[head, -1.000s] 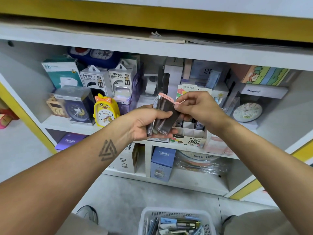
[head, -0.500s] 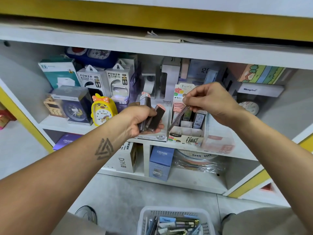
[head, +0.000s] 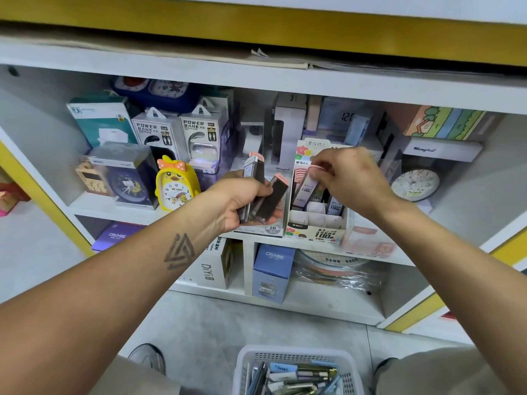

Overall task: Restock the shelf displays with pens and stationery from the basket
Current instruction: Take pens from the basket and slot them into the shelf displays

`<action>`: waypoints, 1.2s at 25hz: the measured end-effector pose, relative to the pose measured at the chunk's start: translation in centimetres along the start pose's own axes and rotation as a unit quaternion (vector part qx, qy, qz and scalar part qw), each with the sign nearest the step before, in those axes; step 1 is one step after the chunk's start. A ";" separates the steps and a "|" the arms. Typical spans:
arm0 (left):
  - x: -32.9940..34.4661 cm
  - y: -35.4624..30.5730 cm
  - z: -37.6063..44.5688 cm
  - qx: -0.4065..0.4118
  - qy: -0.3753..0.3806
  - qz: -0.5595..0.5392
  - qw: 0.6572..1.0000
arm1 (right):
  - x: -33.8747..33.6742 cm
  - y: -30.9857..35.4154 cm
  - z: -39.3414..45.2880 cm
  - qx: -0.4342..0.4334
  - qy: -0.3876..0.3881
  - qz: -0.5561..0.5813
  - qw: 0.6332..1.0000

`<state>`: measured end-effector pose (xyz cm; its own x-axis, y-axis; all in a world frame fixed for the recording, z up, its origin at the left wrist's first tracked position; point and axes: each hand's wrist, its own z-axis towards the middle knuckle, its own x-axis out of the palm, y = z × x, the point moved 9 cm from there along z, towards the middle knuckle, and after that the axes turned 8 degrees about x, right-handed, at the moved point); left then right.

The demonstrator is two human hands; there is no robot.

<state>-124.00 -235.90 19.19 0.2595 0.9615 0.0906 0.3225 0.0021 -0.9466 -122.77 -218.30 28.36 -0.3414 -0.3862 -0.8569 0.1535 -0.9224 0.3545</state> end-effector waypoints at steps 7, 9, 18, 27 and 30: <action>0.7 0.4 0.2 0.002 0.021 -0.021 1.000 | 2.4 1.0 -1.0 -0.057 0.037 -0.048 0.997; 1.5 0.6 0.0 -0.005 0.049 -0.026 0.998 | 1.7 0.8 -0.6 -0.037 0.013 -0.035 0.999; 2.1 0.6 -0.3 -0.025 0.094 -0.066 0.993 | 3.5 -0.4 -0.9 0.137 0.203 0.341 0.908; 0.6 0.8 -0.4 -0.048 0.027 -0.042 0.998 | 0.4 -0.6 -0.3 0.064 0.129 0.387 0.911; -0.4 0.4 -0.4 -0.021 -0.003 0.006 1.000 | -0.6 -1.4 0.3 0.069 0.076 0.313 0.944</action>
<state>-123.63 -236.34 18.88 0.2580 0.9630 0.0775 0.3570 -0.0205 -0.9339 -123.07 -216.77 28.44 -0.0844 -0.8594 -0.5043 0.1555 -0.5112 0.8453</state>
